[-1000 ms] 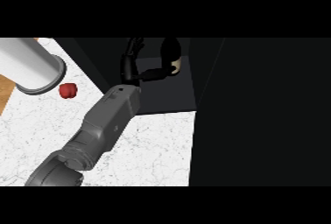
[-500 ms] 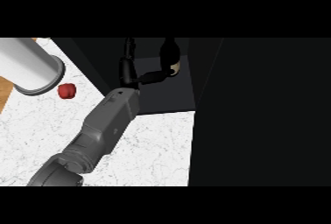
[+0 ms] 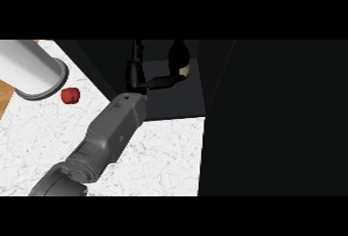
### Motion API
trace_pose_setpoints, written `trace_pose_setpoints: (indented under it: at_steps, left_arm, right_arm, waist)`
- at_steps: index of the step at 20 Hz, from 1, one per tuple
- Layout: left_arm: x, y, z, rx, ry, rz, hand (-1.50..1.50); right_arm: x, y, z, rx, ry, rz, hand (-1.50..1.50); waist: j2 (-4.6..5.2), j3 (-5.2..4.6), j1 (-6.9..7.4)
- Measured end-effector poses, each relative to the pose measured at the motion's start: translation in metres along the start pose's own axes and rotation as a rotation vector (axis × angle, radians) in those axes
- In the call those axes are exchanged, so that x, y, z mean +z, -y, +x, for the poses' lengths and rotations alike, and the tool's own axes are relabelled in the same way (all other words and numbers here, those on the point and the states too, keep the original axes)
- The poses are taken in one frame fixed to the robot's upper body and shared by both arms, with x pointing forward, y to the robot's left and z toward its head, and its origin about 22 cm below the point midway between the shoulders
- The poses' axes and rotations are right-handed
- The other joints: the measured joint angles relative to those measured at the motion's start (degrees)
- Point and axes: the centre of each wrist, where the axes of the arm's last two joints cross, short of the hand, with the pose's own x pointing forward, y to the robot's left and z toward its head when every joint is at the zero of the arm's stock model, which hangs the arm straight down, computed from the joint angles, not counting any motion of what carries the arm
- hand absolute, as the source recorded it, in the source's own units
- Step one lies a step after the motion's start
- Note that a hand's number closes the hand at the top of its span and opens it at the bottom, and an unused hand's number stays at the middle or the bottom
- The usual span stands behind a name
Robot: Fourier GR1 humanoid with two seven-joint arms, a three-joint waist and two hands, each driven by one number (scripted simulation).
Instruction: Pick up the wine, place it into the cabinet and close the cabinet
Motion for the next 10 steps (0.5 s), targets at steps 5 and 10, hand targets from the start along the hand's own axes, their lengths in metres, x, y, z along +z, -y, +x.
trace_pose_setpoints:
  at_steps: [5,10]
  left_arm:
    - [0.0004,0.0003,-0.0003,0.016,0.008,-0.044,-1.5]
    - [0.0018,-0.0003,-0.0017,0.04,0.026,-0.086,-1.5]
  right_arm:
    - [-0.0008,-0.0026,-0.0006,-0.013,0.0,0.0,-1.5]
    - [-0.001,-0.0006,0.0004,-0.001,-0.006,0.0,-1.5]
  waist:
    - [0.02,-0.06,0.13]
    - [-0.08,-0.06,0.14]
